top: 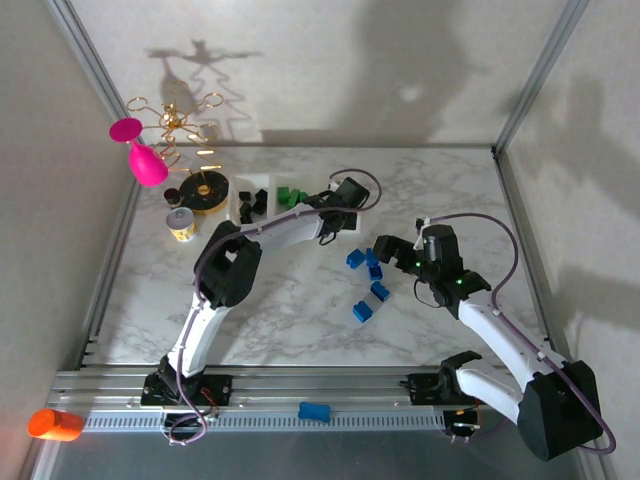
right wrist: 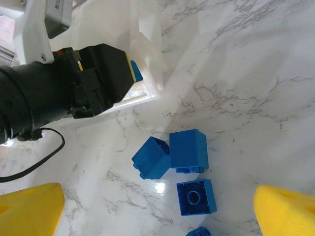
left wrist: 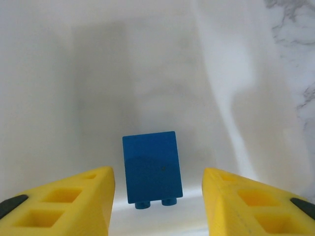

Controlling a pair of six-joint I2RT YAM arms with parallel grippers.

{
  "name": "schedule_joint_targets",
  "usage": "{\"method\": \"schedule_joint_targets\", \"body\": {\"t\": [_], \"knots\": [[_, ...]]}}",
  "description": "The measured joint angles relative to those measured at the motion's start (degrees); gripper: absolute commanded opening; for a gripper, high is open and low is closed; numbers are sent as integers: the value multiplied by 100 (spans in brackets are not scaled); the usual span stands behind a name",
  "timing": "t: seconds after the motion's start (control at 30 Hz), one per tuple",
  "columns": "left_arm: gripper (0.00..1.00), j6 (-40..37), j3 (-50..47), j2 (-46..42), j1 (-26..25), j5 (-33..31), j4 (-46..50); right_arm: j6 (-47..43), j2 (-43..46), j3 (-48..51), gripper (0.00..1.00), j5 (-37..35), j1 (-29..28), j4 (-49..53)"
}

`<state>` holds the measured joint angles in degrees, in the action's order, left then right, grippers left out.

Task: Sort the legos into containers by color
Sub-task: Place the lego in the container, then pick up the lego from the center of the table.

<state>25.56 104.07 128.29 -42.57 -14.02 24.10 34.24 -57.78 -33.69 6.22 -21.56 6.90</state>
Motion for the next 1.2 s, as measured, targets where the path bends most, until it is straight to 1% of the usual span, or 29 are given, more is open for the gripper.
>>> {"method": "schedule_joint_targets", "body": {"t": [0.1,0.27,0.37,0.43,0.67,0.87,1.2], "knots": [[50,0,-376,-481,-74,2,-31,0,101,15,99,2,24,74],[51,-9,-1279,-1397,-339,118,-192,0,332,33,99,4,120,326],[51,-76,-1740,-1735,-459,407,-243,2,446,66,99,28,184,485],[51,-144,-1947,-1814,-522,597,-251,4,535,129,99,72,234,570],[53,-382,-2225,-1794,-697,997,-240,33,691,396,99,299,348,750],[58,-562,-2201,-1508,-732,1285,-350,101,699,531,99,439,404,772],[59,-804,-1814,-826,-761,1325,-334,114,739,531,99,455,424,769]]}}
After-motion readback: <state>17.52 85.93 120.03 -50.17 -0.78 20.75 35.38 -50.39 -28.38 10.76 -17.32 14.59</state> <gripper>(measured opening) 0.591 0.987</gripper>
